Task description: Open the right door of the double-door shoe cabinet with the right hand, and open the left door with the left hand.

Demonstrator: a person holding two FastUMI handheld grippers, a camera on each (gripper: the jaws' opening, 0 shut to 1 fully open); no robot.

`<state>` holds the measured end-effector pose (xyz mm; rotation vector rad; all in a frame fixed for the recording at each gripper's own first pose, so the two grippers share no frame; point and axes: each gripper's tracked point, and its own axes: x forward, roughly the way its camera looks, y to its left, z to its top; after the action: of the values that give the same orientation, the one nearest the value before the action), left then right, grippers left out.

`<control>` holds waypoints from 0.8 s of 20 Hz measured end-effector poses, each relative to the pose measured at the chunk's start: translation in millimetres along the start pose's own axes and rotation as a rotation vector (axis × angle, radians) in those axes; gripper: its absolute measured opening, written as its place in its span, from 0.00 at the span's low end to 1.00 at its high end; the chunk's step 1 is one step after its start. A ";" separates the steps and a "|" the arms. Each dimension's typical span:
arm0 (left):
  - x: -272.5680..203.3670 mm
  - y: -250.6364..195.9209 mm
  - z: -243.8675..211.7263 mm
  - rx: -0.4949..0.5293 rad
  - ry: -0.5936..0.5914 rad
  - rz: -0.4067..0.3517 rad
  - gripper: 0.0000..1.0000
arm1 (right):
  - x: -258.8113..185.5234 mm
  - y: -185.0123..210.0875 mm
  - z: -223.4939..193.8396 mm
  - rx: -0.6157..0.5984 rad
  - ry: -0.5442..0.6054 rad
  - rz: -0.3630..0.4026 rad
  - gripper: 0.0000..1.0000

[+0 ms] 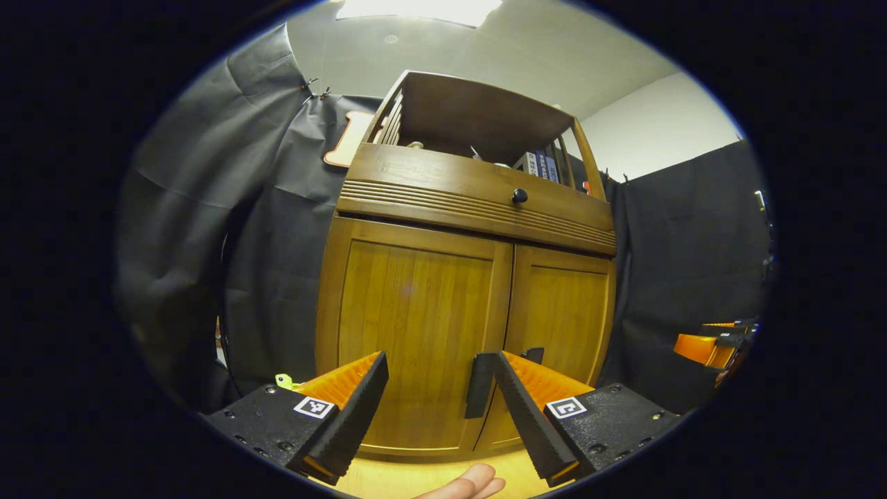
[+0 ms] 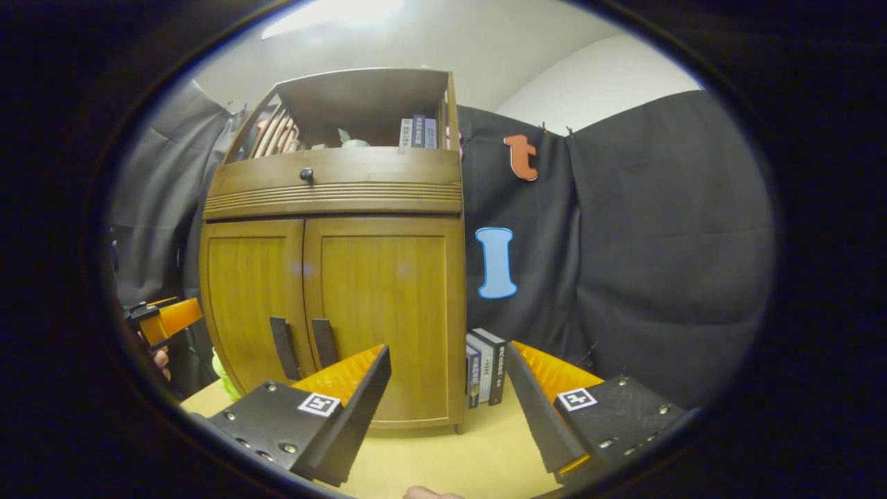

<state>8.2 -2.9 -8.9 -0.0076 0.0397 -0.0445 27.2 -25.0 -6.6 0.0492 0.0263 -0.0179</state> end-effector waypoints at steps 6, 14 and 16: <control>3.3 4.8 1.3 -0.020 -0.006 -0.006 0.95 | 26.8 20.3 -17.7 -0.003 0.046 0.074 0.98; 7.7 9.8 -3.6 -0.012 0.013 0.010 0.92 | 87.2 76.8 -50.6 -0.002 0.124 0.164 0.98; 8.7 9.1 -4.4 -0.012 0.019 0.005 0.92 | 100.7 96.2 -58.2 -0.010 0.135 0.190 0.98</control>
<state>17.1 5.8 -13.7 -0.0186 0.0593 -0.0394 128.2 72.3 -62.6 0.0422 0.1564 0.1753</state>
